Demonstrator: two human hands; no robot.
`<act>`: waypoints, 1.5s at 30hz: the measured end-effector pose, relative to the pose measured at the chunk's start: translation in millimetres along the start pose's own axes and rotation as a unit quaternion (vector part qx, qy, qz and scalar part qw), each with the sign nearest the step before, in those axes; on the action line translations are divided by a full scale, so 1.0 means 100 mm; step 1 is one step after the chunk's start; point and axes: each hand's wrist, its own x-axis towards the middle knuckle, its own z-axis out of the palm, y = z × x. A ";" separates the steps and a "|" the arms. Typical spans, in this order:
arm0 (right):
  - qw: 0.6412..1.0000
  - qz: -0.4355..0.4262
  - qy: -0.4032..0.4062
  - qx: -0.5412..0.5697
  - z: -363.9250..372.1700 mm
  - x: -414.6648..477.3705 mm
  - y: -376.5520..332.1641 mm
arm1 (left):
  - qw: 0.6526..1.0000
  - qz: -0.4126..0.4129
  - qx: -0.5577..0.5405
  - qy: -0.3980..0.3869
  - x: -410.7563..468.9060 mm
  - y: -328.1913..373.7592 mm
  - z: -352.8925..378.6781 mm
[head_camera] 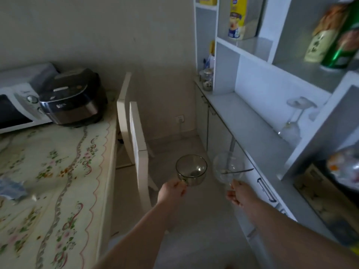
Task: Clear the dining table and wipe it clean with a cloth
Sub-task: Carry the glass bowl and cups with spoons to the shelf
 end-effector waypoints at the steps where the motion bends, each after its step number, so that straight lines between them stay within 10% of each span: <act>1: 1.000 -0.001 0.006 0.001 -0.06 0.06 -0.08 | 1.000 0.005 -0.007 0.003 0.09 0.05 0.07; 45: 0.954 0.066 0.222 0.189 -0.47 2.40 -1.82 | 0.971 0.049 0.109 -0.207 3.73 2.13 1.72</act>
